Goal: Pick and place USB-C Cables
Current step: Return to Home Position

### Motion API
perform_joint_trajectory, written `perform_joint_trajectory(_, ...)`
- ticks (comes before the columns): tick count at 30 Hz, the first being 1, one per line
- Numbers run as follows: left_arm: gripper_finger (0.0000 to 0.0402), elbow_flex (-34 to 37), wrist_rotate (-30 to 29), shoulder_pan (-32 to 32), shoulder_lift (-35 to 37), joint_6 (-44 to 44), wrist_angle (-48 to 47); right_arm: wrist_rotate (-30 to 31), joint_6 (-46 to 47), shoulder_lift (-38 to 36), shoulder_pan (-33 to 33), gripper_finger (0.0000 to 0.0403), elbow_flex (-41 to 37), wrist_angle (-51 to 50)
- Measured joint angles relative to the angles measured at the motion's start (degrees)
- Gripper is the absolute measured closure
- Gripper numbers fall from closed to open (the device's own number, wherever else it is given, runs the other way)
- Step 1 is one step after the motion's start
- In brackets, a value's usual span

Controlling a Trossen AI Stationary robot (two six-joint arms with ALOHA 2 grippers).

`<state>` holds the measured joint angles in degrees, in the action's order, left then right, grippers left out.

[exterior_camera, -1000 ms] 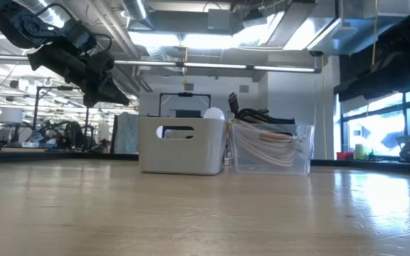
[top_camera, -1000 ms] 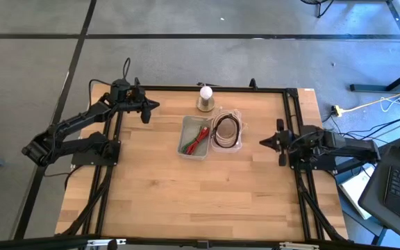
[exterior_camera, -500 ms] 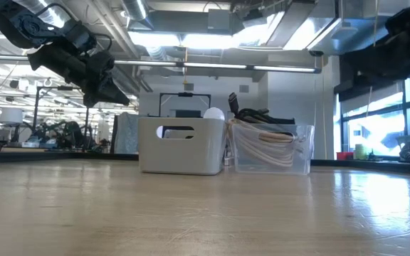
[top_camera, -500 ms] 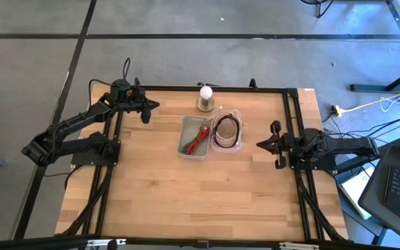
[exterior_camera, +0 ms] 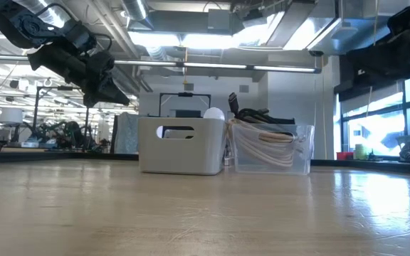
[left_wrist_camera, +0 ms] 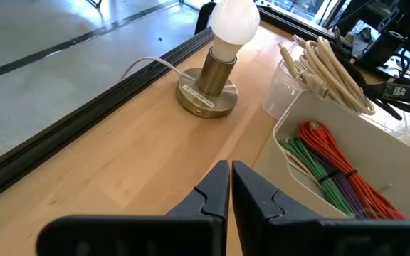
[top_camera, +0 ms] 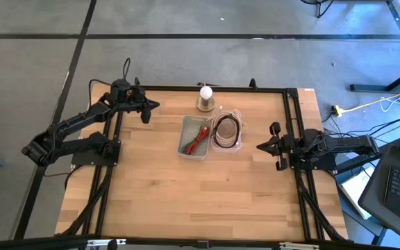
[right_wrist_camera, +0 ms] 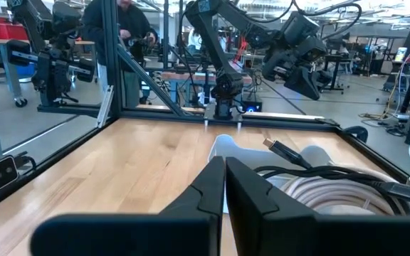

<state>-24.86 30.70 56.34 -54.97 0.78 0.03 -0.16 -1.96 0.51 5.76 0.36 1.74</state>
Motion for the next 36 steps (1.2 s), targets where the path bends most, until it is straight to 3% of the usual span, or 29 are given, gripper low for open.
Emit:
perform_joint_trajectory(13,0.0395,0.00,-0.32,-1.07,3.11,-1.24,-0.57,0.11,-0.02,0.00,0.00,0.0384,0.00,0.01)
perform_joint_trajectory(18,0.0395,0.00,-1.70,-6.49,9.52,-16.21,1.10,0.11,-0.02,0.00,0.00,0.0384,0.00,0.00)
perform_joint_trajectory(22,0.0394,0.11,-11.17,-15.39,15.01,-27.38,4.64,0.11,-0.02,0.00,0.00,0.0384,0.00,0.00)
perform_joint_trajectory(24,0.0395,1.16,-15.10,-20.64,16.69,-25.66,10.53,0.11,-0.02,0.00,0.00,0.0384,0.00,0.01)
perform_joint_trajectory(28,0.0397,5.21,-15.34,-30.71,18.48,-14.41,21.18,0.11,-0.02,0.00,0.00,0.0384,0.00,0.02)
perform_joint_trajectory(31,0.0398,8.27,-18.75,-37.51,18.03,-7.34,29.39,0.11,-0.03,0.00,0.00,0.0384,0.00,0.01)
perform_joint_trajectory(36,0.0398,15.64,-24.59,-45.41,19.37,-1.60,39.68,0.11,-0.04,0.00,0.00,0.0384,0.00,0.02)
